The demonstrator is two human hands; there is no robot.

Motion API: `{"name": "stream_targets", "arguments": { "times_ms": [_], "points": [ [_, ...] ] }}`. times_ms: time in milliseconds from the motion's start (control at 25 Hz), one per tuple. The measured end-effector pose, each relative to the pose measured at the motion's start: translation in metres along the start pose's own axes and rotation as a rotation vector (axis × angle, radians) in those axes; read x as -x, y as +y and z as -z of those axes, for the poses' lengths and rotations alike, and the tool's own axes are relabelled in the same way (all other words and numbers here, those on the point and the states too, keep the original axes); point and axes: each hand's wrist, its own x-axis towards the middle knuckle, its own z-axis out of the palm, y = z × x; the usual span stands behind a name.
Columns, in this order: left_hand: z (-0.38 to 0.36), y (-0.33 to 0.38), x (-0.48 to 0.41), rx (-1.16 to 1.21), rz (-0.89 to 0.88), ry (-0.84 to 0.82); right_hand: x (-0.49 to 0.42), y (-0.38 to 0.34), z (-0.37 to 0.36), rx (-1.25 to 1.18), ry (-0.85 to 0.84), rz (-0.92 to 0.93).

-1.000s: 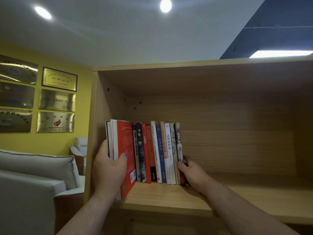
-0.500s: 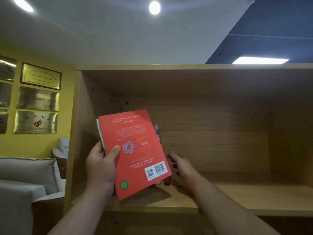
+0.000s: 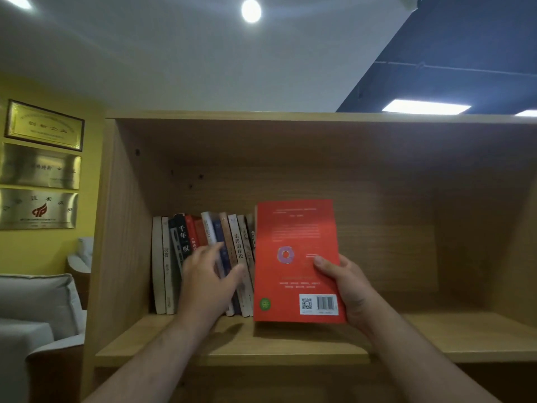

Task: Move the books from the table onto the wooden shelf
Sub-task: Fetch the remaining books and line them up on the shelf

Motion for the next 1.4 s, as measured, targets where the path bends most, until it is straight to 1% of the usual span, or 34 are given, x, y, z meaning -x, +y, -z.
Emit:
{"name": "stream_targets", "arguments": {
  "times_ms": [40,80,120,160,240,320,360,440,520,600,640,760,840,880,960,1080,1160,1400],
  "points": [
    [0.001,-0.013,0.000,-0.180,-0.022,0.077,0.000,0.000,0.005,0.010,0.074,0.038],
    [0.001,-0.023,-0.001,-0.237,-0.014,0.099,0.001,0.000,0.010,0.015,0.145,0.081],
    [0.000,-0.030,-0.003,-0.225,0.006,0.091,0.001,-0.001,0.011,0.035,0.210,0.129],
    [-0.003,-0.037,-0.007,-0.188,0.032,0.078,-0.001,-0.001,0.010,0.072,0.275,0.182],
    [-0.008,-0.046,-0.015,-0.035,0.128,0.044,-0.007,-0.001,0.001,0.231,0.391,0.257],
    [-0.011,-0.050,-0.018,0.106,0.187,0.021,-0.015,0.007,-0.015,0.447,0.430,0.287],
    [-0.012,-0.051,-0.018,0.141,0.199,0.028,-0.018,0.013,-0.025,0.570,0.427,0.270],
    [-0.010,-0.055,-0.018,0.163,0.228,0.078,-0.026,0.028,-0.042,0.778,0.405,0.230],
    [-0.007,-0.057,-0.017,0.161,0.252,0.093,-0.029,0.035,-0.058,0.860,0.364,0.226],
    [-0.006,-0.059,-0.019,0.163,0.253,0.076,-0.030,0.039,-0.069,0.830,0.280,0.203],
    [-0.007,-0.060,-0.020,0.159,0.260,0.074,-0.030,0.042,-0.070,0.786,0.226,0.163],
    [-0.009,-0.058,-0.020,0.083,0.294,0.083,-0.026,0.041,-0.062,0.629,-0.009,-0.024],
    [-0.008,-0.058,-0.021,0.025,0.323,0.013,-0.023,0.035,-0.048,0.565,-0.144,-0.116],
    [-0.007,-0.058,-0.021,-0.036,0.326,-0.037,-0.020,0.032,-0.043,0.577,-0.188,-0.130],
    [-0.001,-0.058,-0.023,-0.230,0.302,-0.104,-0.019,0.031,-0.036,0.639,-0.202,-0.124],
    [0.012,-0.055,-0.027,-0.477,0.225,-0.076,-0.022,0.035,-0.041,0.729,-0.184,-0.102],
    [0.016,-0.055,-0.030,-0.585,0.186,-0.071,-0.025,0.038,-0.046,0.741,-0.183,-0.076],
    [0.012,-0.055,-0.032,-0.543,0.182,-0.103,-0.049,0.045,-0.045,0.728,-0.152,-0.079]
  ]
}}
